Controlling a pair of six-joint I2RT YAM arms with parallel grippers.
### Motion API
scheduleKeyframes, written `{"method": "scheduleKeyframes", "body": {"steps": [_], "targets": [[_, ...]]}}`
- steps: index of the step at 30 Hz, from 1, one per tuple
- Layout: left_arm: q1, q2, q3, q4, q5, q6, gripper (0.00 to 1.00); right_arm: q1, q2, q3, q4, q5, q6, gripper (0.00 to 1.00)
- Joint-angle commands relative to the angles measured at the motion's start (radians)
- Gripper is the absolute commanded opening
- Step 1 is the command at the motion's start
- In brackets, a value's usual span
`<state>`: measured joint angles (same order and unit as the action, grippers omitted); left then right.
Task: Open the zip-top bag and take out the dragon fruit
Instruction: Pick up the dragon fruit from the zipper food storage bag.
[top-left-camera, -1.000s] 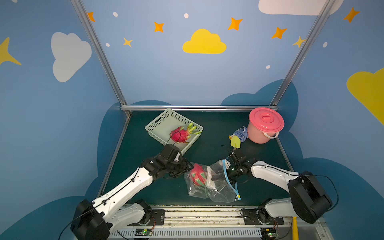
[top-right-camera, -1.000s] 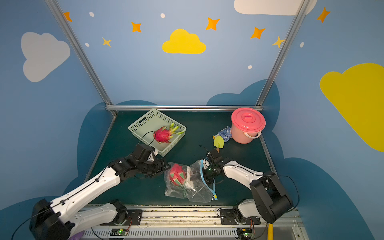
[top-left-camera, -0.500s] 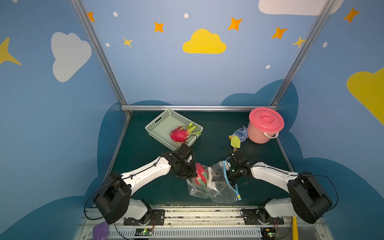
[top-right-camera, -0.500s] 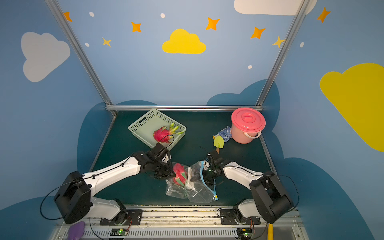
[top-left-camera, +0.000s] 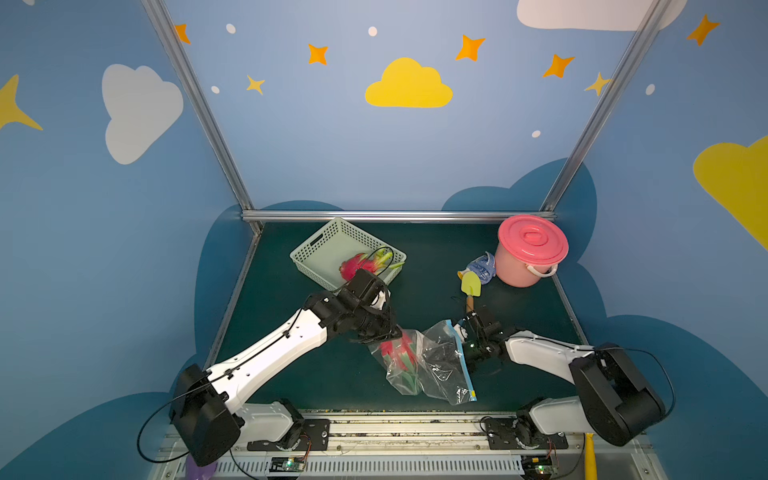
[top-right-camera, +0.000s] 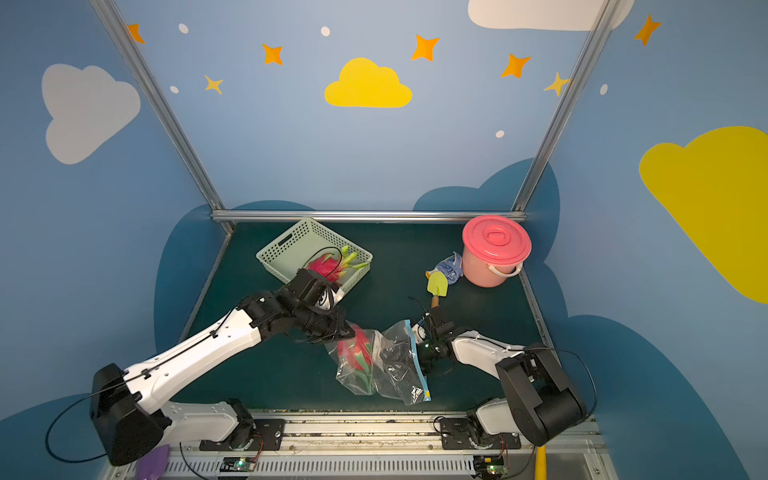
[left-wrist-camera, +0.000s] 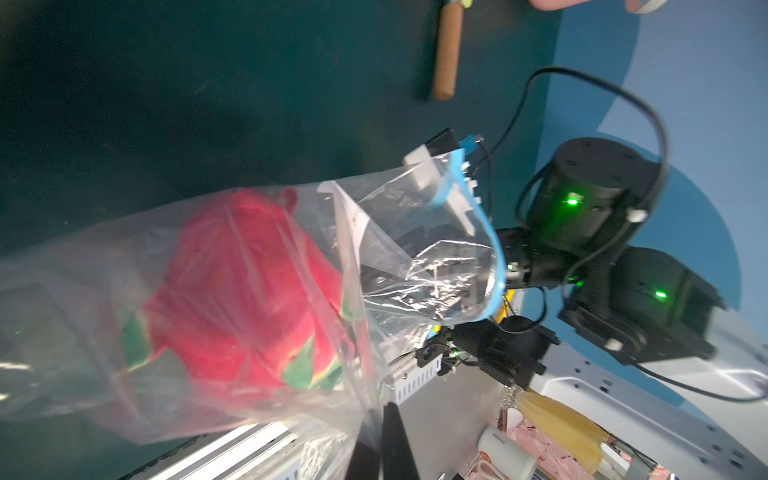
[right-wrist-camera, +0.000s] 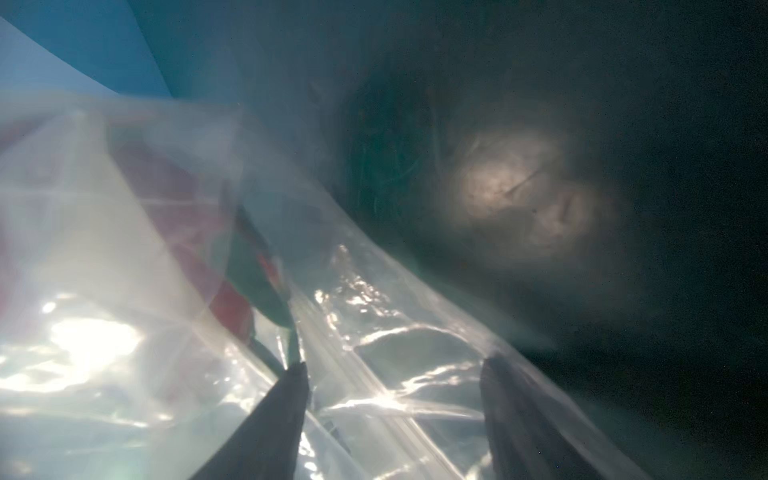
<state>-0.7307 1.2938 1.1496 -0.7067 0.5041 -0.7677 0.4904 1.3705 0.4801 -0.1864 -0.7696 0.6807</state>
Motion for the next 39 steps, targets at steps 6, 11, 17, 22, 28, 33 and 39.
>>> {"method": "scheduleKeyframes", "body": {"steps": [6,11,17,22,28,33,39], "targets": [[-0.067,0.043,0.248,-0.112,0.016,0.000,0.03,-0.035,-0.113,-0.038,0.172,-0.159,0.039,0.68],[-0.092,0.074,0.254,-0.059,0.014,-0.030,0.03,-0.035,-0.151,-0.056,0.229,-0.178,0.079,0.68],[-0.079,0.085,0.243,-0.008,0.015,-0.072,0.03,-0.042,-0.202,-0.091,0.281,-0.212,0.139,0.68],[-0.041,0.032,0.070,-0.014,-0.003,-0.031,0.03,-0.090,-0.402,-0.067,-0.093,-0.067,0.102,0.67],[-0.010,-0.040,-0.152,0.088,-0.022,-0.061,0.03,-0.181,-0.583,-0.042,-0.505,0.076,-0.007,0.67],[-0.006,-0.041,-0.184,0.089,-0.038,-0.059,0.03,-0.255,-0.733,-0.038,-0.637,0.051,-0.004,0.67],[0.024,-0.097,-0.231,0.093,-0.059,-0.074,0.03,-0.311,-0.835,-0.072,-0.538,-0.109,0.097,0.65]]}}
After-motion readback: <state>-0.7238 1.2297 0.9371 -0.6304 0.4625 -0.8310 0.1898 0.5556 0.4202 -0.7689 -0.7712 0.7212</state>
